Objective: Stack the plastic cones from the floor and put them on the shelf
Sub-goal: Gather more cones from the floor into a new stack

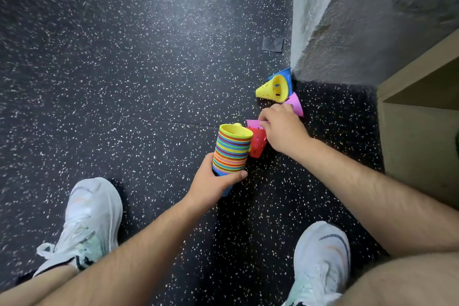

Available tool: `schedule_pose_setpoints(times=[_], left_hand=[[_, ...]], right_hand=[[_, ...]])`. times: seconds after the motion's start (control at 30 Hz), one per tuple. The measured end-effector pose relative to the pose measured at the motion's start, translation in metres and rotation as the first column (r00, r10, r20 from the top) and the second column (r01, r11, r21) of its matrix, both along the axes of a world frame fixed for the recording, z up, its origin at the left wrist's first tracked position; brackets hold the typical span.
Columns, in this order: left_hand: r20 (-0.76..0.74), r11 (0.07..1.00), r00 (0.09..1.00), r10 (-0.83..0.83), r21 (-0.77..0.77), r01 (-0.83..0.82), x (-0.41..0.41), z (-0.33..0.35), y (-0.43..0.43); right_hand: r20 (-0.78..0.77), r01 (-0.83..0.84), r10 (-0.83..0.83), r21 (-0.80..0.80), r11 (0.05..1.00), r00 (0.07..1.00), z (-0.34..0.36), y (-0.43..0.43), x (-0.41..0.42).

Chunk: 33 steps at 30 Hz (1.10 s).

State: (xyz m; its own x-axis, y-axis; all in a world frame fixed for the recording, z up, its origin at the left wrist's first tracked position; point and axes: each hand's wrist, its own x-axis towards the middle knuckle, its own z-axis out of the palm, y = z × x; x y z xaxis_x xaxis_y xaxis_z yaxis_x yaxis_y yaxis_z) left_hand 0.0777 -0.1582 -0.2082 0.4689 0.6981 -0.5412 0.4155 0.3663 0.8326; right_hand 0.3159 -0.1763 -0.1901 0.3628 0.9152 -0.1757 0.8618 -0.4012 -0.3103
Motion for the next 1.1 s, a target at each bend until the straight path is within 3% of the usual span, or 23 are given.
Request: schedule_pose_setpoints(times=[0.13,0.3,0.47,0.57,0.77,1.1], left_hand=[[0.000,1.000,1.000,-0.021,0.012,0.021,0.002,-0.001,0.004],[0.011,1.000,1.000,-0.012,-0.006,0.012,0.002,0.002,0.005],[0.006,1.000,1.000,0.002,0.012,-0.002,-0.001,0.003,0.008],[0.013,0.999,1.000,0.018,0.027,-0.019,-0.009,0.003,0.011],[-0.019,0.998,0.998,0.055,0.034,-0.054,-0.034,0.000,0.015],[-0.028,0.998,0.997,0.068,0.003,-0.068,-0.049,-0.011,0.018]], right_hand=[[-0.221,0.139,-0.094,0.199,0.970,0.971,0.014,-0.006,0.007],[-0.425,0.304,-0.093,0.463,0.833,0.901,0.055,0.000,0.005],[-0.437,0.053,0.141,0.403,0.913,0.888,0.066,0.003,-0.020],[-0.538,0.085,0.126,0.350,0.933,0.834,0.058,0.004,-0.035],[-0.290,-0.216,0.270,0.207,0.954,0.918,0.032,0.001,-0.043],[-0.074,-0.411,0.411,0.010,0.912,0.909,0.012,-0.011,-0.038]])
